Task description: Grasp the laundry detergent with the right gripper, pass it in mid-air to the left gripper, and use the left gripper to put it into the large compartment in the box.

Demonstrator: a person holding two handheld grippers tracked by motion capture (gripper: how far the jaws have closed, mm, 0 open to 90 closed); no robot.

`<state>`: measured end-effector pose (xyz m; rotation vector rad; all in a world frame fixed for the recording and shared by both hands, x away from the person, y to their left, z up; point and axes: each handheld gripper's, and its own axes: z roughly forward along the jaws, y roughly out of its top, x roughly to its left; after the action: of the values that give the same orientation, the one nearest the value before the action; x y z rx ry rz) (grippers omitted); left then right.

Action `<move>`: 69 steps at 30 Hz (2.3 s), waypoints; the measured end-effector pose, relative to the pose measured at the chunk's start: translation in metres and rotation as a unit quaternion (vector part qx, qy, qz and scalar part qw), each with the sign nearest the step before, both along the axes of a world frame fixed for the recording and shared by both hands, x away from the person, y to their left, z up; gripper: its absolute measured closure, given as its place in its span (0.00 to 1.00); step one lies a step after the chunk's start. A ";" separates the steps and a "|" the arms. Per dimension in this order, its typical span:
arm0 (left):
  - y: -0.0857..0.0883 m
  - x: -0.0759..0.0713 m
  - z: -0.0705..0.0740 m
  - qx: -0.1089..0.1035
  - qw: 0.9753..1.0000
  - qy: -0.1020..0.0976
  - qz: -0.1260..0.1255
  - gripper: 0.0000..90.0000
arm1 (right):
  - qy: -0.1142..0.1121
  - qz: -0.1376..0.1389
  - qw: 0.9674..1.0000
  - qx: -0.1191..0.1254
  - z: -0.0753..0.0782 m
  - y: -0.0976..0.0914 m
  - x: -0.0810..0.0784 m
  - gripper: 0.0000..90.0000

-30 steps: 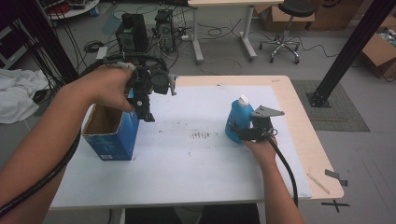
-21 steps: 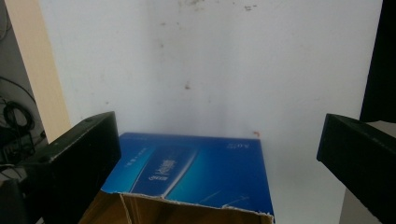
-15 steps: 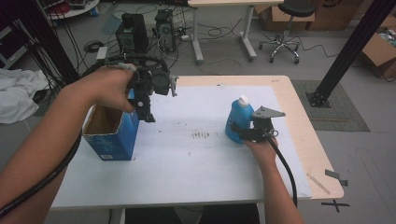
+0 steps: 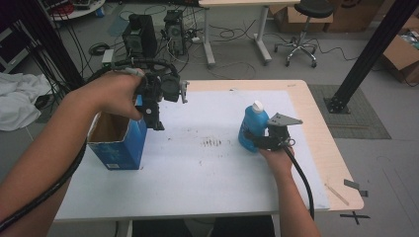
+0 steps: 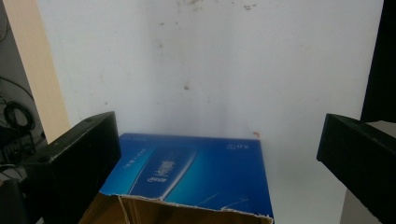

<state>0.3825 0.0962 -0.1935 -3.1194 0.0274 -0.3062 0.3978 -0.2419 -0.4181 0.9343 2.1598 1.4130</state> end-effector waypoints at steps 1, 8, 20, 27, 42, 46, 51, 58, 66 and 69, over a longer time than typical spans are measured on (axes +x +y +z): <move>0.000 0.000 -0.001 0.000 1.000 -0.001 0.001 0.00 | 0.000 -0.001 1.000 -0.001 0.000 0.001 0.000 0.35; 0.000 0.000 -0.001 0.000 1.000 -0.002 -0.001 0.00 | -0.003 -0.002 1.000 0.001 -0.001 0.001 -0.001 0.38; 0.000 0.001 -0.004 0.001 1.000 -0.003 -0.002 0.00 | -0.010 -0.006 1.000 -0.001 -0.002 0.002 -0.003 0.47; -0.003 0.000 -0.004 0.001 1.000 -0.003 -0.004 0.00 | -0.011 -0.006 1.000 -0.006 -0.001 0.002 -0.003 0.50; -0.010 -0.001 0.000 -0.002 1.000 -0.004 -0.007 0.00 | -0.020 0.052 0.998 -0.019 0.031 -0.003 -0.018 0.50; -0.015 -0.002 0.001 -0.003 1.000 -0.003 -0.013 0.00 | -0.028 0.091 0.995 -0.019 0.045 0.000 -0.024 0.50; -0.018 -0.004 0.003 0.000 1.000 -0.001 -0.017 0.00 | -0.038 0.144 0.988 -0.025 0.060 0.009 -0.031 0.50; -0.022 -0.006 0.002 0.003 1.000 0.003 -0.019 0.00 | -0.045 0.206 0.977 -0.027 0.068 0.025 -0.039 0.51; -0.030 -0.014 -0.002 0.008 0.999 0.013 -0.031 0.00 | -0.039 0.271 0.961 -0.040 0.064 0.050 -0.046 0.51; -0.033 -0.017 -0.006 0.013 0.999 0.018 -0.035 0.00 | -0.037 0.305 0.951 -0.048 0.060 0.063 -0.048 0.51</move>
<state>0.3653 0.0631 -0.1996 -3.1020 0.1412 -0.2474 0.3495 -0.1785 -0.3584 0.1623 2.5504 1.5435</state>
